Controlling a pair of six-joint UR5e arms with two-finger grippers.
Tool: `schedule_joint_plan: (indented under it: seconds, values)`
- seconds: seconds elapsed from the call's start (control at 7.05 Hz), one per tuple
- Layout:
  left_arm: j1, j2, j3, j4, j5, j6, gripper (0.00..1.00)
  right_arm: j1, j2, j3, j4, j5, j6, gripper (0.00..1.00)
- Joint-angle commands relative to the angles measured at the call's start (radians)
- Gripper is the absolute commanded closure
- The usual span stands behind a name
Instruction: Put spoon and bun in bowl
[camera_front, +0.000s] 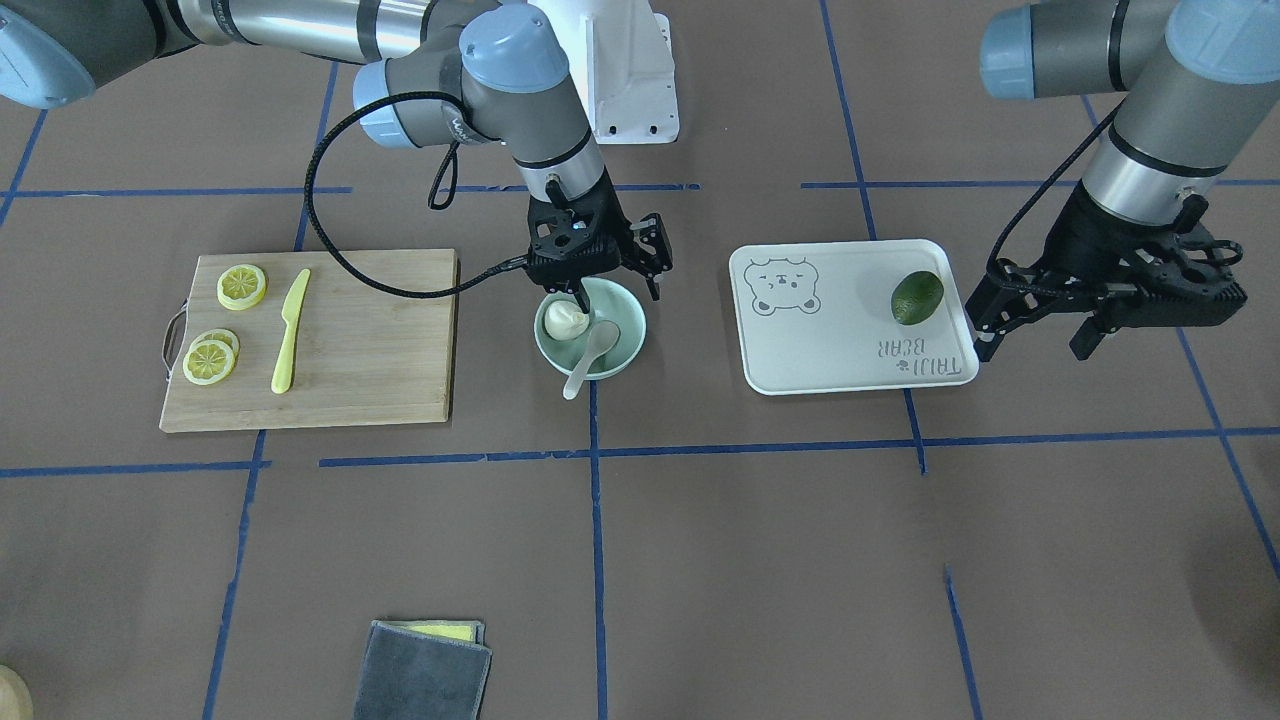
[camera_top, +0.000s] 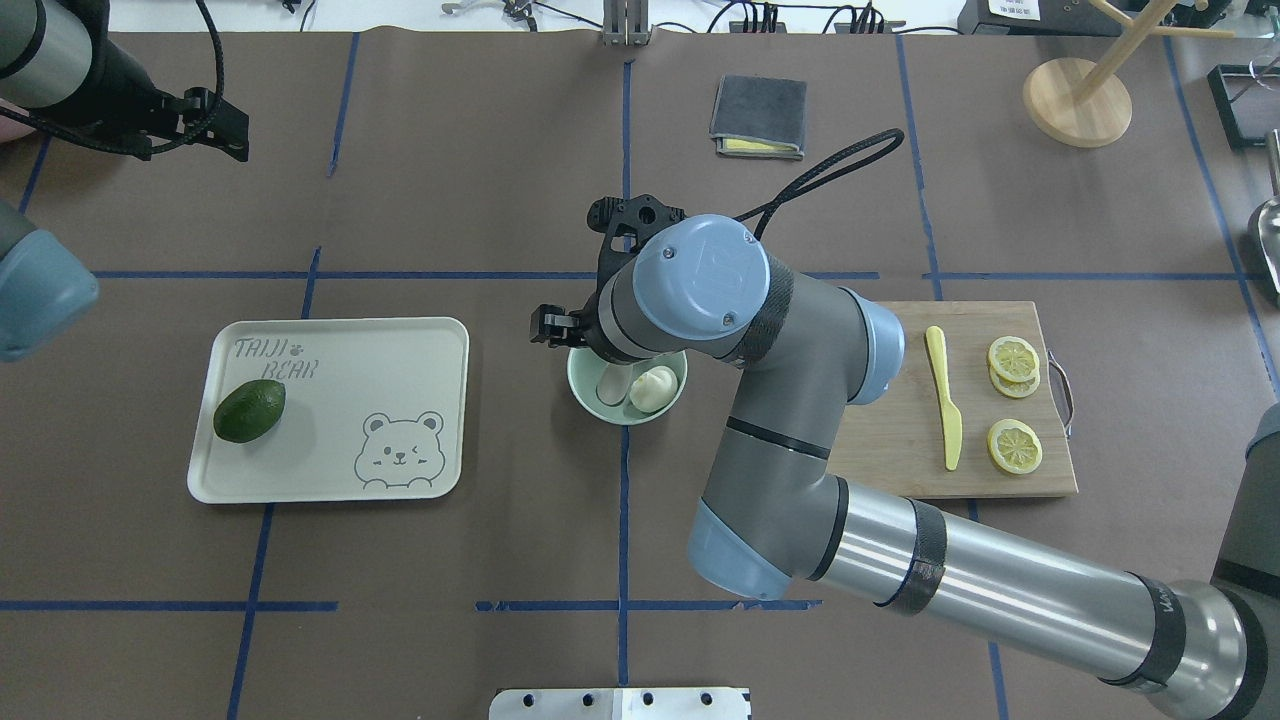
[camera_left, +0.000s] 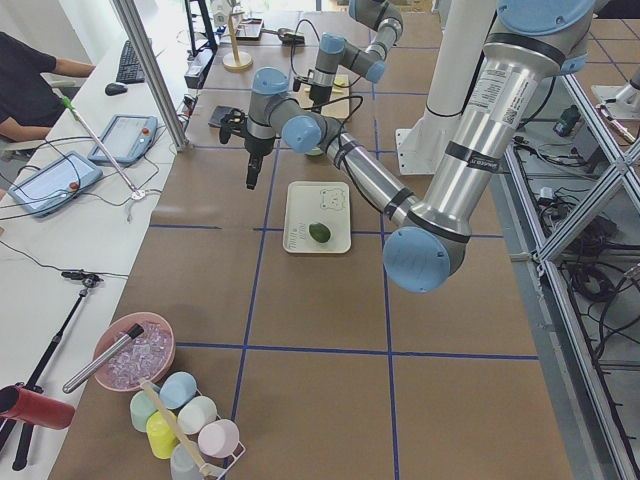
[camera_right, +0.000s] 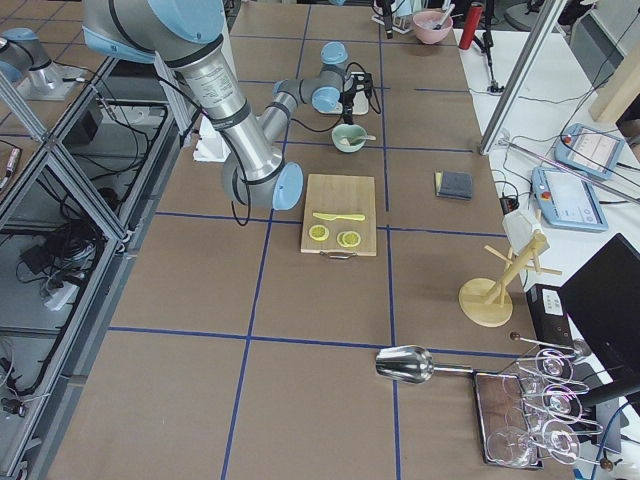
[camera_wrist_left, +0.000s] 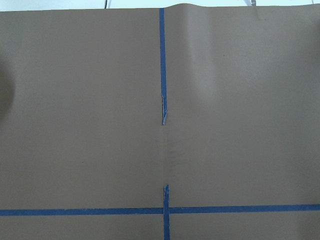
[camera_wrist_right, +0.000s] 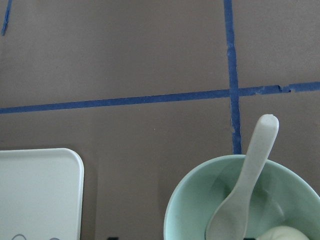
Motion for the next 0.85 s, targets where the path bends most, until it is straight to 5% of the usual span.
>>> schedule_joint_plan:
  seconds: [0.0, 0.71]
  values:
    - [-0.048, 0.0, 0.001, 0.003, -0.008, 0.022, 0.0, 0.011, -0.01, 0.069, -0.071, 0.005, -0.003, 0.0]
    - [-0.244, 0.139, 0.013, 0.086, -0.142, 0.48, 0.0, 0.19, -0.149, 0.348, -0.554, 0.104, -0.324, 0.0]
